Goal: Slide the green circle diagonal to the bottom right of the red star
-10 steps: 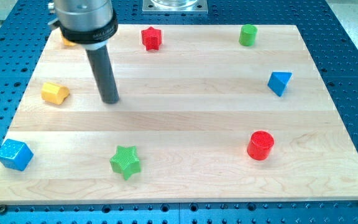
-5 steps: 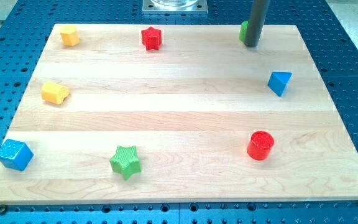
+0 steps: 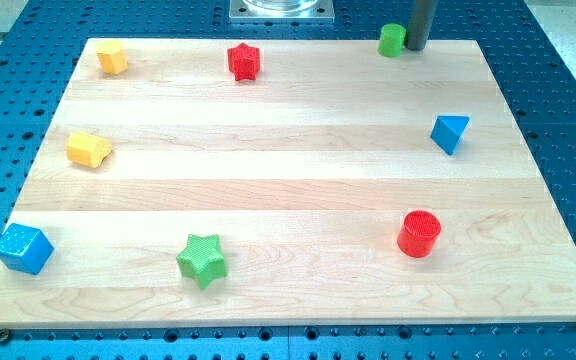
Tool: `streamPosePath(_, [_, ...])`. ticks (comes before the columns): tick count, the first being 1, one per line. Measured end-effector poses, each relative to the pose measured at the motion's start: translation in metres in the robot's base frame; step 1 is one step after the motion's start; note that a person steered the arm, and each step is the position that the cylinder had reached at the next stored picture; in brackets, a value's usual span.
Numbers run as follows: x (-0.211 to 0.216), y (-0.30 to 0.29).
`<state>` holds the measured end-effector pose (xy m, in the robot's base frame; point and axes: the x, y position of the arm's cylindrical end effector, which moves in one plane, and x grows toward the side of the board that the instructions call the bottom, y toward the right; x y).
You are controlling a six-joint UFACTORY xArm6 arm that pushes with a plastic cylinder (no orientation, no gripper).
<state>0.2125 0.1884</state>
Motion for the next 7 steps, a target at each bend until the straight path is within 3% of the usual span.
streamPosePath(1, [0.064,-0.031])
streamPosePath(2, [0.066,-0.023])
streamPosePath(3, [0.016,0.009])
streamPosePath(4, [-0.02,0.004])
streamPosePath(6, [0.014,-0.098])
streamPosePath(7, [-0.019,-0.097])
